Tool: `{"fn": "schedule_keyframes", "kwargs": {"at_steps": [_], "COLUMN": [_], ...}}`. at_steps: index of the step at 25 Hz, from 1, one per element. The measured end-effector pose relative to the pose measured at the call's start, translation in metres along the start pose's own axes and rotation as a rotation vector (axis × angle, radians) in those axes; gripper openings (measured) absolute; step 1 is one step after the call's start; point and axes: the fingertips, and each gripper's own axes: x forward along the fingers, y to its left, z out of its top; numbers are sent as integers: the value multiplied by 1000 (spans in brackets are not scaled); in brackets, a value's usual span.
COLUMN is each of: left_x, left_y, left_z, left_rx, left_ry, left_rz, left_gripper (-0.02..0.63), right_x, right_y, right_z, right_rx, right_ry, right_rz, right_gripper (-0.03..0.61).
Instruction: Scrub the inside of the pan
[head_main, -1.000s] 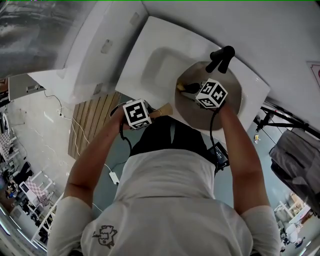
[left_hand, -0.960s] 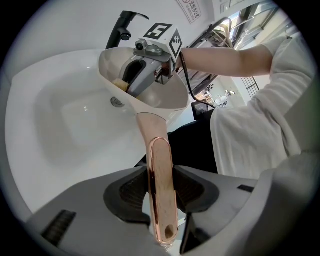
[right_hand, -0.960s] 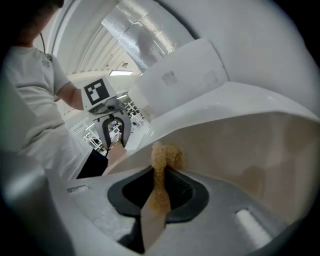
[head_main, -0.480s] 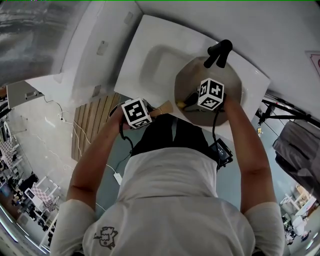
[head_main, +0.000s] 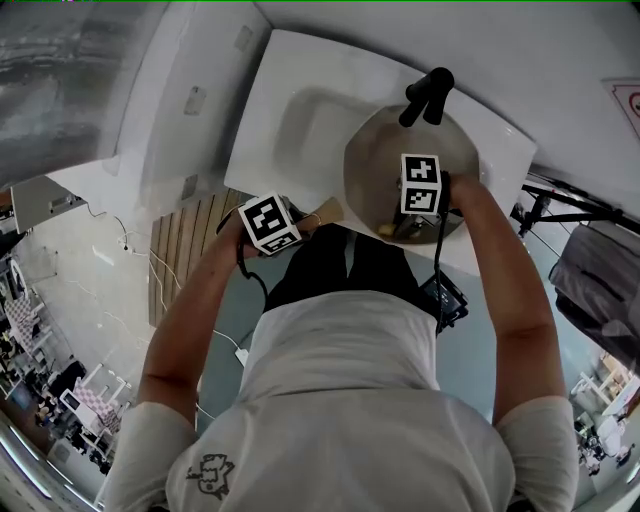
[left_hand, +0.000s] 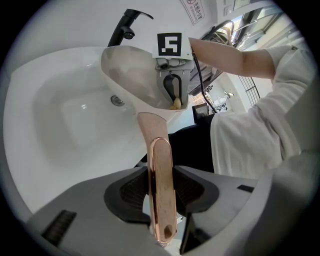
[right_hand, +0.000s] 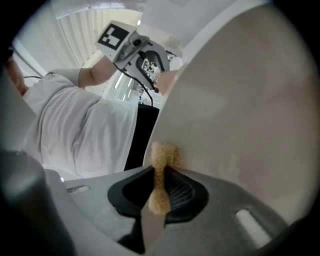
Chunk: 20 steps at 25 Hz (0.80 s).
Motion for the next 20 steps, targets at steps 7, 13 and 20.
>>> {"fn": "schedule_keyframes", "kwargs": {"at_steps": [7,13,20], "left_x": [-1,-1,0], "left_y": [0,1,2], "left_z": [2,4,4], "left_rx": [-9,-12,-13], "left_ry": [-1,0,9], "left_rz": [11,7,9], "left_gripper": [155,153,153], "right_x": [-8,-40,-98], "right_y": [-11,-39,-103], "right_z": [-56,-98,-118], "right_rx": [139,246,313], "right_ry": [263,492,597], "right_rz": [-96,-349,-780], "right_gripper": [63,63,64]}}
